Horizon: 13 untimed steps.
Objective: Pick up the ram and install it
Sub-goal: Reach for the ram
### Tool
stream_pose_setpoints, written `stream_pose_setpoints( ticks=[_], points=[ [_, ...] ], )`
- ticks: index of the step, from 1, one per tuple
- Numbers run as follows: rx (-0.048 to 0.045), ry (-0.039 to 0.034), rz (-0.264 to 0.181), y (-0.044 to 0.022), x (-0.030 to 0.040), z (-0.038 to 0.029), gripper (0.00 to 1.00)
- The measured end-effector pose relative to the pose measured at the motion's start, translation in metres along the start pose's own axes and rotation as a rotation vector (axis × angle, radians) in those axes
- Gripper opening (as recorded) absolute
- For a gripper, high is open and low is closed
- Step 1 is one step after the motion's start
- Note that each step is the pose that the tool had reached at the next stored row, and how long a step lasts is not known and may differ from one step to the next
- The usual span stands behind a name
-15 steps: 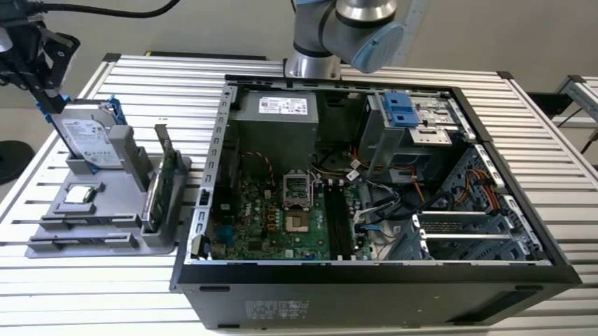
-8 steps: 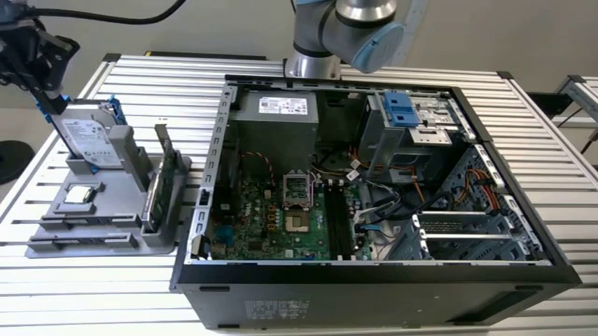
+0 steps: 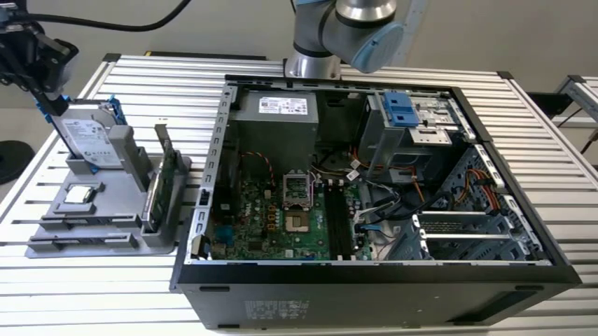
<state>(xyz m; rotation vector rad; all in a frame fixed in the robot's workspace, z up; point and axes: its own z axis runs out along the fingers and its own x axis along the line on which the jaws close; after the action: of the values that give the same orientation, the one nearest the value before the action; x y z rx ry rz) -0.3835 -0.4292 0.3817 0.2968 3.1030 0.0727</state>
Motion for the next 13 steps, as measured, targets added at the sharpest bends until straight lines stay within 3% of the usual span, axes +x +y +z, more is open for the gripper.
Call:
stream_pose_setpoints(
  ticks=[13],
  points=[
    [0.0029,-0.0075,0.153,-0.0001,0.0006,0.0000,0.00]
  ],
)
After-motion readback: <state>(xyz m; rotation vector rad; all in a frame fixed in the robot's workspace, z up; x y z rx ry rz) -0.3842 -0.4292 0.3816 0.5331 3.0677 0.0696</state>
